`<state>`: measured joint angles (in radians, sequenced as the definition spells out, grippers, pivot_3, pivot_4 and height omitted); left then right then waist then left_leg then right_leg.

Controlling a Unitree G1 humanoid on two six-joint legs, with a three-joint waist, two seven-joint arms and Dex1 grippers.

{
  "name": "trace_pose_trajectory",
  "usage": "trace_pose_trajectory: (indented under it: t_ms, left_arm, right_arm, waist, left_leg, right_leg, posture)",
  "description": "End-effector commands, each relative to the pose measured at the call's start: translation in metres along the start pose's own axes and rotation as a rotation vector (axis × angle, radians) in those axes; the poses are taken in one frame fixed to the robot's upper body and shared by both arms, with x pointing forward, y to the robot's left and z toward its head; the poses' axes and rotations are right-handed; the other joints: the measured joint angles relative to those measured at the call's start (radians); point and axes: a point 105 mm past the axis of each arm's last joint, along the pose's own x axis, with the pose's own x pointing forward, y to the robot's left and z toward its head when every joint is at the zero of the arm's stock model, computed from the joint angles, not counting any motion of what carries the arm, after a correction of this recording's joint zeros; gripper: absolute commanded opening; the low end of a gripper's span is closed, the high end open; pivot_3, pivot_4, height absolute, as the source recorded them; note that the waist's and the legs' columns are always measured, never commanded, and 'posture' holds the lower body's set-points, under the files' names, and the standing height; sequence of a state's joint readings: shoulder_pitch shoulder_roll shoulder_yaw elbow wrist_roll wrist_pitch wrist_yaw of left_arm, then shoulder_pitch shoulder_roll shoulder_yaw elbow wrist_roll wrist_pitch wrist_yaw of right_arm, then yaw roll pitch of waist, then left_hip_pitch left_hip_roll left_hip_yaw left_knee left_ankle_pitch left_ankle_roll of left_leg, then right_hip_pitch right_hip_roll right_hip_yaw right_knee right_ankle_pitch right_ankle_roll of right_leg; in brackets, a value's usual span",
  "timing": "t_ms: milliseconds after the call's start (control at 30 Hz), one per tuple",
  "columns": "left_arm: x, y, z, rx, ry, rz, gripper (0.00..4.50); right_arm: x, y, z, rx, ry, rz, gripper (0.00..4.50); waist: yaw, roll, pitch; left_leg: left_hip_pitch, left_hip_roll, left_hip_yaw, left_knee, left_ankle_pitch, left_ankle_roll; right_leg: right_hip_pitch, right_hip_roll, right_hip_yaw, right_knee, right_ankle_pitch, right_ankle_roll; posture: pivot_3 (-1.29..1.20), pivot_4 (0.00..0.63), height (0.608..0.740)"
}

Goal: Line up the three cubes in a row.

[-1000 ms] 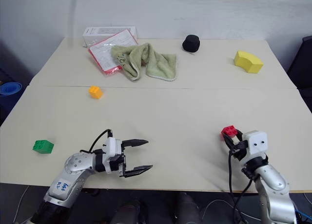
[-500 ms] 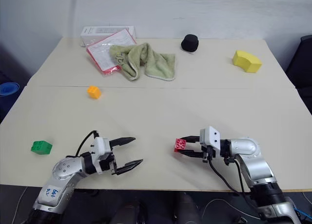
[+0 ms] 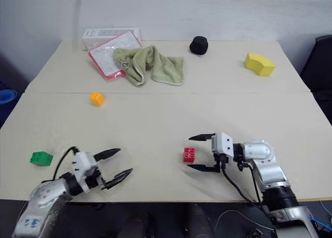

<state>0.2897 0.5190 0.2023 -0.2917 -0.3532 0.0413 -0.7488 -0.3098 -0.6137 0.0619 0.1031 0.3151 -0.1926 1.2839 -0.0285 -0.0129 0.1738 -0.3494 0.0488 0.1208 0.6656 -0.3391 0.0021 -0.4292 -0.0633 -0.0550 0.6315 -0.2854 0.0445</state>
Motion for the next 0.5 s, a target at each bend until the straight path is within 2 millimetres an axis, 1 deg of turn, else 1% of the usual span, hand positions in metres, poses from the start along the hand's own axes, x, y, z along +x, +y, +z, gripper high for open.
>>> trace_pose_trajectory:
  t_ms: [33,67,100,167,233,333,433,500]
  left_arm:
    - [-0.042,0.012,0.003,0.016,0.004,0.192,4.50]
    - [-0.059,0.012,-0.004,-0.006,0.028,0.256,4.50]
    - [-0.071,0.012,-0.008,-0.022,0.047,0.300,4.50]
    - [-0.101,0.013,-0.019,-0.067,0.077,0.435,4.50]
    - [-0.131,0.019,-0.028,-0.129,0.086,0.614,4.50]
    - [-0.171,0.028,-0.041,-0.196,0.085,0.875,4.50]
    - [-0.194,0.030,-0.052,-0.253,0.065,1.036,4.50]
    - [-0.196,0.031,-0.054,-0.280,0.042,1.064,4.50]
  right_arm:
    - [-0.011,-0.010,0.040,-0.081,-0.109,-0.137,4.48]
    - [-0.012,-0.005,0.044,-0.074,-0.146,-0.159,4.48]
    - [-0.012,-0.002,0.047,-0.069,-0.172,-0.176,4.48]
    - [-0.010,0.010,0.047,-0.038,-0.220,-0.192,4.48]
    - [-0.006,0.022,0.048,0.005,-0.245,-0.185,4.48]
    - [0.004,0.038,0.057,0.099,-0.269,-0.180,4.48]
    - [0.008,0.045,0.068,0.136,-0.308,-0.217,4.48]
    - [0.005,0.048,0.068,0.147,-0.300,-0.224,4.48]
  waist:
    - [-0.003,0.000,0.000]
    - [-0.002,0.000,0.000]
    - [-0.001,-0.001,0.000]
    - [0.001,-0.003,-0.001]
    - [0.003,-0.004,-0.001]
    - [0.004,-0.005,-0.001]
    - [0.003,-0.007,-0.002]
    - [0.003,-0.010,-0.004]
  left_leg:
    - [0.000,0.001,0.000,-0.001,-0.001,-0.001]
    - [0.001,0.001,0.000,-0.001,-0.002,-0.001]
    - [0.001,0.001,0.000,-0.001,-0.002,-0.001]
    - [0.001,0.002,-0.001,-0.002,-0.004,-0.001]
    - [0.000,0.001,-0.001,-0.001,-0.004,0.001]
    - [0.000,0.000,-0.001,0.000,-0.005,0.003]
    - [0.000,0.000,-0.001,0.000,-0.005,0.002]
    - [-0.001,0.001,-0.001,0.000,-0.005,0.002]
  right_leg:
    - [0.000,0.000,0.000,0.000,0.000,0.000]
    - [0.000,0.000,0.000,0.000,-0.001,-0.001]
    - [0.000,0.001,0.000,-0.001,-0.001,-0.002]
    - [0.001,0.001,-0.001,-0.003,-0.001,-0.002]
    - [0.001,0.001,-0.001,-0.003,-0.001,-0.002]
    - [0.001,0.000,-0.001,-0.004,-0.001,-0.001]
    - [0.001,0.001,-0.001,-0.004,-0.001,-0.001]
    - [0.001,0.001,-0.001,-0.004,-0.001,-0.001]
  posture:
    - [0.00,0.150,0.740]
    - [0.00,0.150,0.740]
    - [0.00,0.150,0.740]
    - [0.00,0.150,0.740]
    - [0.00,0.150,0.740]
    - [0.00,0.150,0.740]
    - [0.00,0.150,0.740]
    - [0.00,0.150,0.740]
